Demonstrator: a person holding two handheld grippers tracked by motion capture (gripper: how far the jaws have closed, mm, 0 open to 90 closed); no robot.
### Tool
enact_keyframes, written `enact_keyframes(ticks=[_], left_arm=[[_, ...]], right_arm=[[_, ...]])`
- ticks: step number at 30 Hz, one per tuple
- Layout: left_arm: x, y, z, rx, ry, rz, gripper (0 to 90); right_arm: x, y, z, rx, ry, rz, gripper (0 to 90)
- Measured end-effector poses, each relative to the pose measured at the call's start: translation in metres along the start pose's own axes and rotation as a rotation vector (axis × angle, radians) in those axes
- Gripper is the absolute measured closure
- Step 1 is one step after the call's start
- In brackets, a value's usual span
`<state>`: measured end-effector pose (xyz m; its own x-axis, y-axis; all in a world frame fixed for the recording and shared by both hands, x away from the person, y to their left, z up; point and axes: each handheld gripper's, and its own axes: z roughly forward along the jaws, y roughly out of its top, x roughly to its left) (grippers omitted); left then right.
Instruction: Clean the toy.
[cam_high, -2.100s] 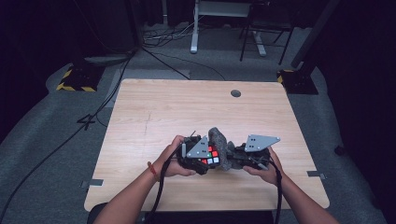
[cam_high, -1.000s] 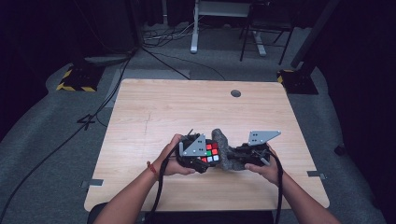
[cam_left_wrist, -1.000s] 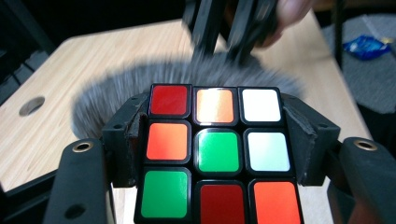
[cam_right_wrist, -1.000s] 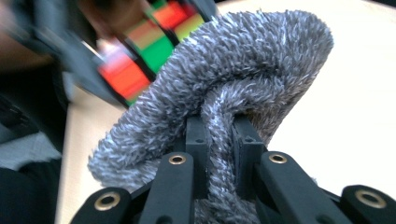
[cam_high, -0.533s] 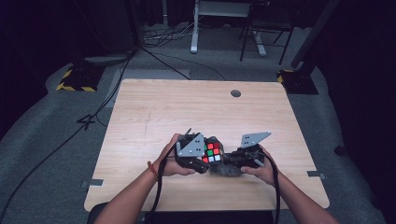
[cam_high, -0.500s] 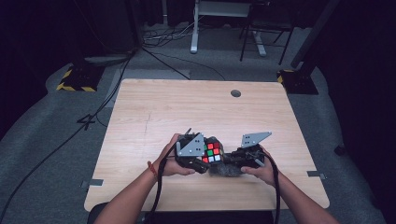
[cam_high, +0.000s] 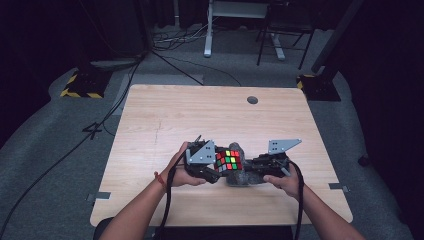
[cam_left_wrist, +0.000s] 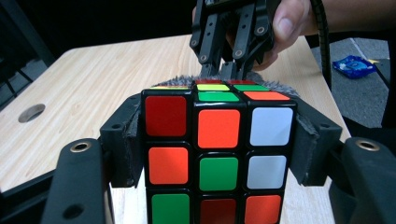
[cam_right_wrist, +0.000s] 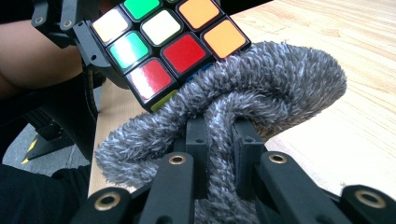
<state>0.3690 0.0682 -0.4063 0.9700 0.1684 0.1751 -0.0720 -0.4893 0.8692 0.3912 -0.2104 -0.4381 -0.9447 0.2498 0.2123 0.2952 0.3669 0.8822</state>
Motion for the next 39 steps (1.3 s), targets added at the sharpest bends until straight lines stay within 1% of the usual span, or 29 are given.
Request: enact_keyframes(ticks=[2,4,6,7,9,11,13,14,17,19,20,21,23,24,26,27,30,32,33,34,35,37,39], left_arm=[[0.001,-0.001,0.000,0.007,0.003,-0.004,32.7],[0.002,-0.002,0.001,0.004,-0.004,-0.026,32.7],[0.004,-0.004,0.001,0.015,-0.010,-0.044,32.5],[0.004,-0.004,0.002,0.025,-0.006,-0.050,32.4],[0.004,-0.005,0.004,0.036,-0.004,-0.052,32.5],[0.003,-0.004,0.005,0.053,0.003,-0.042,32.7],[0.003,-0.004,0.006,0.049,0.003,-0.047,32.8],[0.004,-0.003,0.007,0.053,0.000,-0.056,32.8],[0.003,-0.003,0.009,0.080,0.008,-0.036,32.7],[0.003,-0.003,0.011,0.098,0.014,-0.037,32.8],[0.002,-0.003,0.013,0.116,0.017,-0.035,32.8],[0.001,-0.003,0.015,0.129,0.024,-0.019,32.9],[-0.001,-0.002,0.017,0.151,0.024,-0.002,33.2],[-0.002,-0.002,0.017,0.148,0.032,0.011,33.2],[-0.001,-0.001,0.016,0.148,0.028,0.012,33.4],[-0.002,-0.001,0.016,0.137,0.034,0.010,33.5],[-0.002,0.002,0.012,0.108,0.030,0.006,33.6],[-0.002,0.002,0.011,0.110,0.030,0.015,33.6],[-0.003,0.003,0.010,0.110,0.037,0.016,33.7],[-0.002,0.003,0.010,0.107,0.034,0.017,33.7],[-0.002,0.003,0.009,0.101,0.032,0.016,33.7],[-0.002,0.004,0.007,0.098,0.037,0.020,33.7],[-0.001,0.005,0.005,0.087,0.035,0.015,33.7]], right_arm=[[0.000,0.000,0.000,-0.005,-0.004,-0.003,80.6],[0.000,0.000,-0.001,-0.016,0.000,0.001,80.6],[0.000,0.000,-0.002,-0.020,-0.001,-0.001,80.6],[0.000,0.000,-0.002,-0.026,-0.001,-0.004,80.6],[0.000,0.001,-0.004,-0.040,0.003,-0.005,80.6],[0.001,0.002,-0.005,-0.043,-0.005,-0.014,80.6],[0.002,0.002,-0.005,-0.033,-0.012,-0.022,80.7],[0.002,0.003,-0.006,-0.038,-0.019,-0.025,80.6],[0.003,0.004,-0.007,-0.033,-0.034,-0.043,80.7],[0.004,0.005,-0.007,-0.019,-0.045,-0.051,80.7],[0.004,0.005,-0.007,-0.023,-0.050,-0.056,80.7],[0.005,0.005,-0.008,-0.029,-0.051,-0.059,80.8],[0.006,0.007,-0.010,-0.042,-0.047,-0.061,80.8],[0.006,0.008,-0.010,-0.044,-0.046,-0.065,80.8],[0.007,0.008,-0.011,-0.045,-0.054,-0.067,80.8],[0.007,0.008,-0.011,-0.048,-0.050,-0.070,80.8],[0.008,0.010,-0.011,-0.042,-0.062,-0.074,80.8],[0.007,0.008,-0.009,-0.022,-0.070,-0.076,80.9],[0.006,0.007,-0.008,-0.016,-0.064,-0.066,80.9],[0.004,0.006,-0.006,-0.001,-0.062,-0.056,80.9],[0.003,0.005,-0.004,0.018,-0.065,-0.057,80.9],[0.001,0.002,-0.001,0.040,-0.062,-0.040,80.9],[0.001,0.000,0.002,0.082,-0.077,-0.043,80.9]])
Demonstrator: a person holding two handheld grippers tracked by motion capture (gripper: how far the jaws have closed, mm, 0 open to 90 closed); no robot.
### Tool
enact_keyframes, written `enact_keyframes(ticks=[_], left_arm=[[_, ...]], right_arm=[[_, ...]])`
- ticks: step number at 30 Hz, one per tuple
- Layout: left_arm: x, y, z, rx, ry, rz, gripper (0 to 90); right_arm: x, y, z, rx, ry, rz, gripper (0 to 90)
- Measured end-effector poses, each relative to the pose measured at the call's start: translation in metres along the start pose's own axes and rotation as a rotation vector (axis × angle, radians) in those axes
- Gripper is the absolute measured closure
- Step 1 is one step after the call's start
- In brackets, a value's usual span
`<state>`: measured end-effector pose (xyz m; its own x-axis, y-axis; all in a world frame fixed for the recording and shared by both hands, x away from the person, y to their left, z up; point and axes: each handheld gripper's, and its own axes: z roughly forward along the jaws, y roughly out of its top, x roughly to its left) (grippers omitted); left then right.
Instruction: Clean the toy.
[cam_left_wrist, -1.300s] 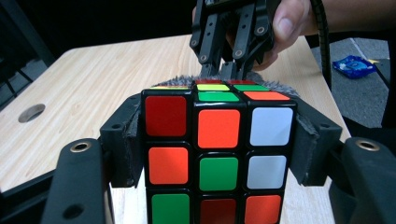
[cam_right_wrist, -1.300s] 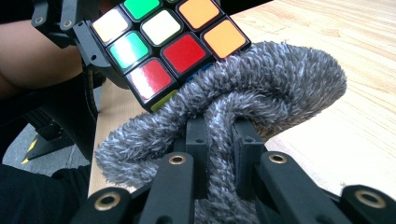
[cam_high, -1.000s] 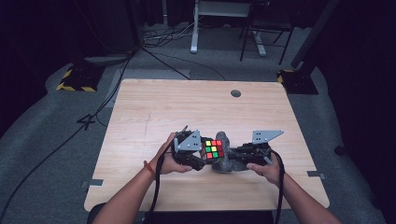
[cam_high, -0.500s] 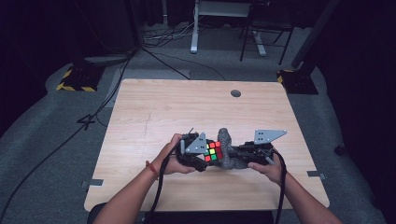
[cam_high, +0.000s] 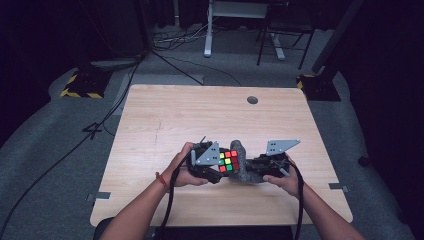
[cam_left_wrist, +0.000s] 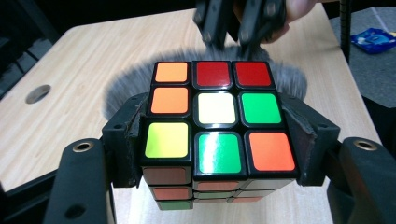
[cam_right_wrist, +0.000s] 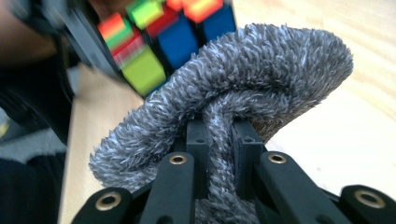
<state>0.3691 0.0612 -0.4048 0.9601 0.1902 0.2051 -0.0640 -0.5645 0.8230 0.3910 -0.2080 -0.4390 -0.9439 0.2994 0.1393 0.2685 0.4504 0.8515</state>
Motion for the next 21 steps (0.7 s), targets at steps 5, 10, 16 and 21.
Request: enact_keyframes(ticks=[5,10,16,21], left_arm=[[0.003,0.000,-0.007,-0.025,0.009,-0.017,33.7],[0.003,-0.005,0.000,0.011,0.002,-0.012,33.7],[-0.004,-0.001,0.004,0.001,-0.027,0.001,33.7],[0.001,0.002,-0.008,-0.052,-0.025,-0.018,33.7]], right_arm=[[-0.001,-0.002,0.006,0.058,0.021,0.008,80.9],[0.005,0.006,-0.007,-0.041,0.011,-0.029,80.9],[0.009,0.011,-0.014,-0.089,-0.037,-0.040,80.9],[0.004,0.004,-0.001,-0.008,-0.029,-0.021,80.9]])
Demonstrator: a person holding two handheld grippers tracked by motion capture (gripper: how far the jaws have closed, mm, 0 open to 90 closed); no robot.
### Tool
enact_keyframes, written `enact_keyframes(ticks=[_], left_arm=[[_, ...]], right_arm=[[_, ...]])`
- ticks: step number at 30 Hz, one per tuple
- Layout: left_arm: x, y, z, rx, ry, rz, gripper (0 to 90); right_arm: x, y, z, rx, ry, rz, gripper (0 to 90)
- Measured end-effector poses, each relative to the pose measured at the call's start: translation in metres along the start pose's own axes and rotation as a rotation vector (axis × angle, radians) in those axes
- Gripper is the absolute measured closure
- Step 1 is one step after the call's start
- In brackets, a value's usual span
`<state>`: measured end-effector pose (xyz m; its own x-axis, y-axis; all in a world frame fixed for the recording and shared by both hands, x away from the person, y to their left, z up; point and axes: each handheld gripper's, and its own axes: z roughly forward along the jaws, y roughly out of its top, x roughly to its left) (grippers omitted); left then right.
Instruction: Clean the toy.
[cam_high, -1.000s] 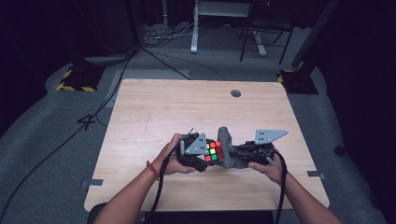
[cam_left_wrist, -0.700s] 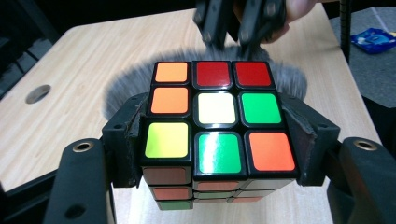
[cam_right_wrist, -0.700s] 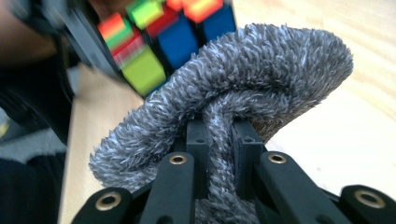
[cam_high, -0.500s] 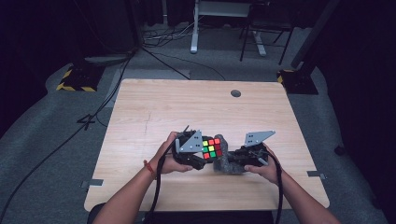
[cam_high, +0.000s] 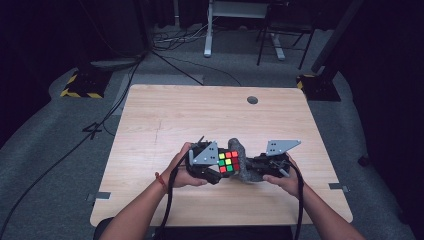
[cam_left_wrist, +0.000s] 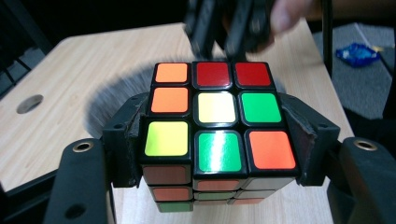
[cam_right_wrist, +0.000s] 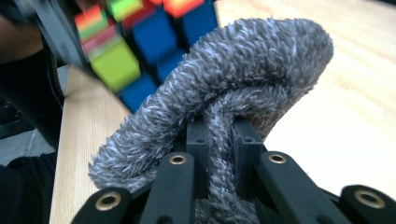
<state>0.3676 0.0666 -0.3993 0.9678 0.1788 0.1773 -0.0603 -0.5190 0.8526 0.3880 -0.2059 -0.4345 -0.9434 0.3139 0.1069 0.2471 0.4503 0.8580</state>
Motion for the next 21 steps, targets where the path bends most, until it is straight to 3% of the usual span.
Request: enact_keyframes(ticks=[5,8,11,15,17,21], left_arm=[[0.007,-0.003,-0.006,-0.025,0.012,-0.032,33.7],[0.009,-0.004,-0.007,-0.014,0.019,-0.028,33.7],[0.010,-0.009,-0.004,0.035,0.040,-0.022,33.7],[0.005,-0.011,0.009,0.062,0.005,-0.021,33.7],[0.002,-0.009,0.012,0.061,-0.003,-0.012,33.7],[-0.002,-0.004,0.010,0.021,-0.034,-0.020,33.7]], right_arm=[[0.005,-0.002,0.010,0.081,0.045,-0.024,80.8],[0.008,0.001,0.007,0.058,0.041,-0.039,80.8],[0.007,0.003,-0.001,0.013,0.044,-0.032,80.7],[0.009,0.010,-0.010,-0.047,0.038,-0.039,80.7],[0.009,0.010,-0.010,-0.038,-0.001,-0.048,80.7],[0.003,0.006,-0.007,0.000,-0.031,-0.025,80.7]])
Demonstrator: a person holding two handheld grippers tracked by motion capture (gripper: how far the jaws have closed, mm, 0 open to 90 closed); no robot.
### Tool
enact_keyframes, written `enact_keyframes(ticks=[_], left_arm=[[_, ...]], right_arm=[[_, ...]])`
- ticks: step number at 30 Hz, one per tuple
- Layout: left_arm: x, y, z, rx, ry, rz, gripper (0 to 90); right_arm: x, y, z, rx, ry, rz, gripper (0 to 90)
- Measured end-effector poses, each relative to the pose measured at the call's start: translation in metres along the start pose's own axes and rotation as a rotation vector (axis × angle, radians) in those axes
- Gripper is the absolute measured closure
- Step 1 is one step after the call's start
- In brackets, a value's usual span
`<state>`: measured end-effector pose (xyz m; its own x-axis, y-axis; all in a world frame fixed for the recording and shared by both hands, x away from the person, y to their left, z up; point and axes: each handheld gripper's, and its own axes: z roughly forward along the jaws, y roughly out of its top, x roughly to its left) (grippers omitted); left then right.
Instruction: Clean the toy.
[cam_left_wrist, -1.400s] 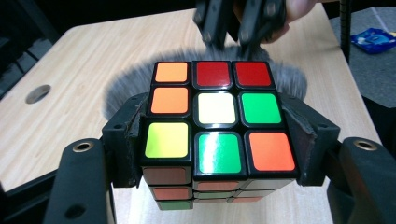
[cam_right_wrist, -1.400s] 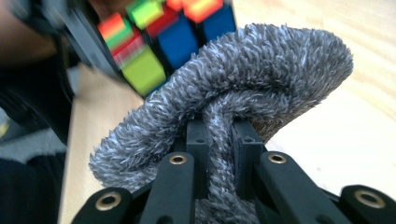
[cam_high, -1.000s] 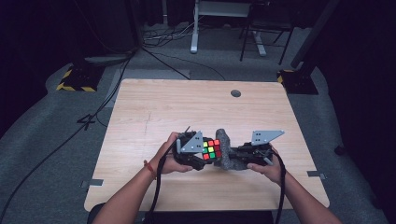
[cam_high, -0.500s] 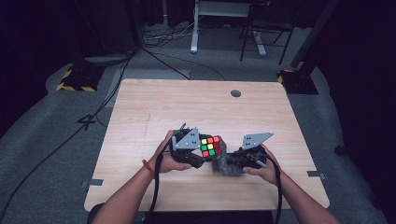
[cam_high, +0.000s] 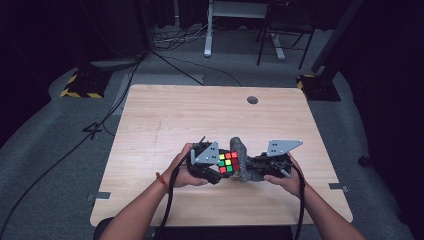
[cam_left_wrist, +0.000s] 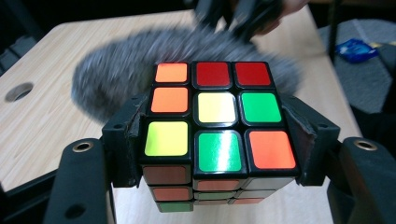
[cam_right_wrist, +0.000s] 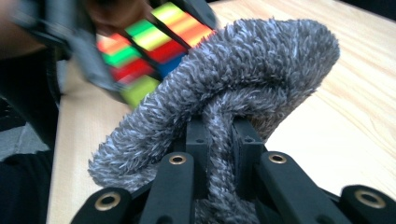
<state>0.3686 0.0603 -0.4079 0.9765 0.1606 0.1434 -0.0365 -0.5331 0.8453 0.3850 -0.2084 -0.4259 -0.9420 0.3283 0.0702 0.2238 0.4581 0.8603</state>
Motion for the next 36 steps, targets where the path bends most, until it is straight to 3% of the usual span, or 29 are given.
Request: enact_keyframes(ticks=[2,7,13,21,27,31,36], left_arm=[[-0.001,0.002,-0.002,-0.005,0.007,0.014,33.7],[0.005,0.000,-0.008,-0.028,0.020,-0.021,33.7],[0.011,-0.004,-0.011,0.006,0.064,-0.025,33.7],[0.022,-0.018,-0.010,0.067,0.103,-0.051,33.6],[0.033,-0.037,-0.006,0.114,0.094,-0.092,33.6],[0.036,-0.045,-0.005,0.133,0.087,-0.105,33.5],[0.038,-0.055,-0.001,0.163,0.085,-0.108,33.5]], right_arm=[[-0.001,-0.001,0.002,0.021,0.005,0.002,80.7],[-0.001,-0.003,0.008,0.075,0.029,0.002,80.7],[0.001,-0.005,0.012,0.122,0.032,-0.021,80.6],[-0.017,-0.003,-0.006,0.105,-0.066,-0.016,80.3],[-0.035,-0.013,-0.025,0.140,-0.167,-0.004,79.8],[-0.045,-0.032,-0.034,0.140,-0.199,0.034,79.4],[-0.054,-0.048,-0.035,0.131,-0.197,0.071,78.5]])
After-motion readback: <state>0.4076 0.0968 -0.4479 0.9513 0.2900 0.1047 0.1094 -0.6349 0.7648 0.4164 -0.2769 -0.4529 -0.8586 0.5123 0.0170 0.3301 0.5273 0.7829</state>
